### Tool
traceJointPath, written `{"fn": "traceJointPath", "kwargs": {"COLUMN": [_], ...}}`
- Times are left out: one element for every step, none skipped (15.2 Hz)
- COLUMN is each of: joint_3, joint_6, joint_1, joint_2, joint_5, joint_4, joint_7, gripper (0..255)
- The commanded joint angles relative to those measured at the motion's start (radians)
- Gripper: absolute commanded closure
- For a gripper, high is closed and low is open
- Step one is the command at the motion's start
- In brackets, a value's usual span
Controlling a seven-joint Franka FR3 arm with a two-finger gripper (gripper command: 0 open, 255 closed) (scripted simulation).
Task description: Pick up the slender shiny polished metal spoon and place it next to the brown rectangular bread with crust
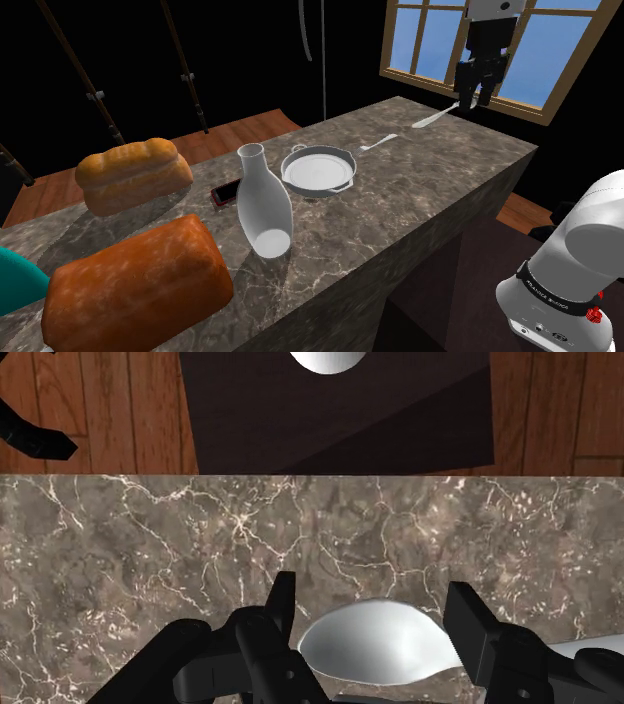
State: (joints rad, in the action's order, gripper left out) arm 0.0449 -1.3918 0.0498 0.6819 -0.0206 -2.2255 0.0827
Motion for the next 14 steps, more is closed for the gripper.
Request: {"fn": "traceJointPath", "kwargs": {"joint_3": [-0.04, -0.061, -0.082, -0.103, -0.124, -0.145, -0.166, -0.187, -0.208, -0.229, -0.25, -0.271, -0.292, -0.313], "joint_6": [-0.009, -0.011, -0.013, -0.016, -0.019, -0.023, -0.027, -0.031, -0.036, -0.041, -0.046, -0.052, -0.058, -0.064], "joint_1": [-0.014, -0.022, -0.029, -0.037, -0.044, -0.052, -0.059, -0.066, -0.073, -0.08, -0.086, -0.092, -0.098, -0.104], "joint_2": [0.001, 0.0, -0.002, -0.005, -0.009, -0.015, -0.021, -0.029, -0.038, -0.048, -0.059, -0.072, -0.085, -0.1], "joint_5": [-0.033, -0.049, -0.066, -0.083, -0.099, -0.115, -0.131, -0.146, -0.161, -0.175, -0.189, -0.202, -0.214, -0.225], "joint_4": [-0.009, -0.008, -0.007, -0.004, -0.001, 0.004, 0.01, 0.016, 0.024, 0.033, 0.043, 0.054, 0.066, 0.079], "joint_7": [0.047, 0.072, 0.096, 0.121, 0.145, 0.169, 0.194, 0.218, 0.242, 0.267, 0.291, 0.315, 0.34, 0.364], "gripper": [255, 255, 255, 255, 255, 255, 255, 255, 255, 255, 255, 255, 255, 255]}}
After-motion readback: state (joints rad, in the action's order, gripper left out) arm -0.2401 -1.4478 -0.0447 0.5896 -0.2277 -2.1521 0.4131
